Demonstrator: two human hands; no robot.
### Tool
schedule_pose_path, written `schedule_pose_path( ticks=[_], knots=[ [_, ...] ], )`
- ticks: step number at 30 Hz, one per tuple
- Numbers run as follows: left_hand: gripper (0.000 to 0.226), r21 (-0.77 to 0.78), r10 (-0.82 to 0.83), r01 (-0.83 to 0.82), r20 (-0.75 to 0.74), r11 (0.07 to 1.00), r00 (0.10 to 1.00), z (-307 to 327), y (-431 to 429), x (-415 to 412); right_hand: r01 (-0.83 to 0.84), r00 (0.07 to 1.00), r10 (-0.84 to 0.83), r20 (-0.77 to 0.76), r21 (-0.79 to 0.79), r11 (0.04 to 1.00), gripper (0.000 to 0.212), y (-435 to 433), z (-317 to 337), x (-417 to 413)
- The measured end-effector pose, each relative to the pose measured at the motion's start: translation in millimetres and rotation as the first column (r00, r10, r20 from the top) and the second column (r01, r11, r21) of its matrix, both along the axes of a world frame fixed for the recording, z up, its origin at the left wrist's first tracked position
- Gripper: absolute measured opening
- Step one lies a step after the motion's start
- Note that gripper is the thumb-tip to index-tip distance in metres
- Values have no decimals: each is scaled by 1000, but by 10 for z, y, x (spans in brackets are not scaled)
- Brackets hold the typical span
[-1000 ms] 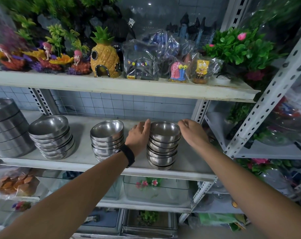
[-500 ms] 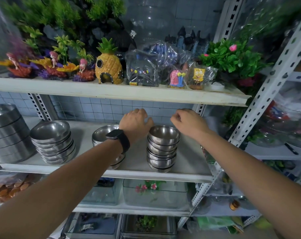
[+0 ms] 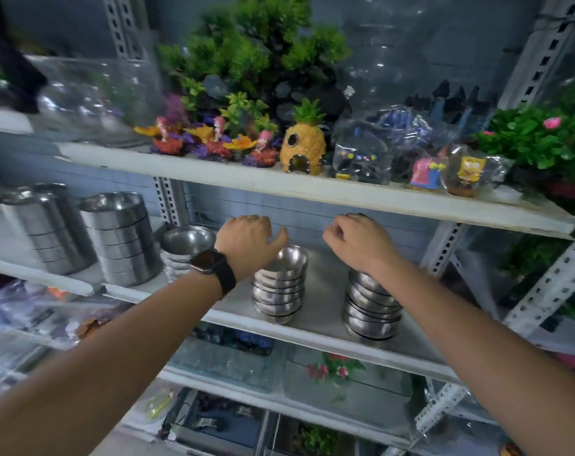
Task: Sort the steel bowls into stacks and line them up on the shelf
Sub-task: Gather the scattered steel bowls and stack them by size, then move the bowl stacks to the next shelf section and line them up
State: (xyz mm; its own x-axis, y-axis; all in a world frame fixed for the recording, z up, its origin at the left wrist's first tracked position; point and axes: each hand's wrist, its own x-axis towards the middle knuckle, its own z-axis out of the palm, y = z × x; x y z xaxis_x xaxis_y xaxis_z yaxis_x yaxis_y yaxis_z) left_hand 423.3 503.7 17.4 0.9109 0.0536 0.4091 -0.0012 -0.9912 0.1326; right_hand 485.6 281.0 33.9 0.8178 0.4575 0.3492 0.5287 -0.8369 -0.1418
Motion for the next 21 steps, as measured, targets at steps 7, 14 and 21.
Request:
schedule_pose_path(
  ticks=[7, 14, 21],
  knots=[
    [52, -4, 252, -252, 13, 968, 968, -37, 738, -635, -252, 966, 256, -35, 96, 963, 34, 892, -29, -203],
    [66, 3, 507, -507, -59, 862, 860, -134, 1243, -1486, -505, 852, 517, -84, 127, 854, 34, 1720, -77, -633],
    [78, 1, 675, -678, -106, 735, 731, -276, 1631, -2266, -662, 723, 673, -157, 120, 740, 35, 2464, -221, -1174]
  ],
)
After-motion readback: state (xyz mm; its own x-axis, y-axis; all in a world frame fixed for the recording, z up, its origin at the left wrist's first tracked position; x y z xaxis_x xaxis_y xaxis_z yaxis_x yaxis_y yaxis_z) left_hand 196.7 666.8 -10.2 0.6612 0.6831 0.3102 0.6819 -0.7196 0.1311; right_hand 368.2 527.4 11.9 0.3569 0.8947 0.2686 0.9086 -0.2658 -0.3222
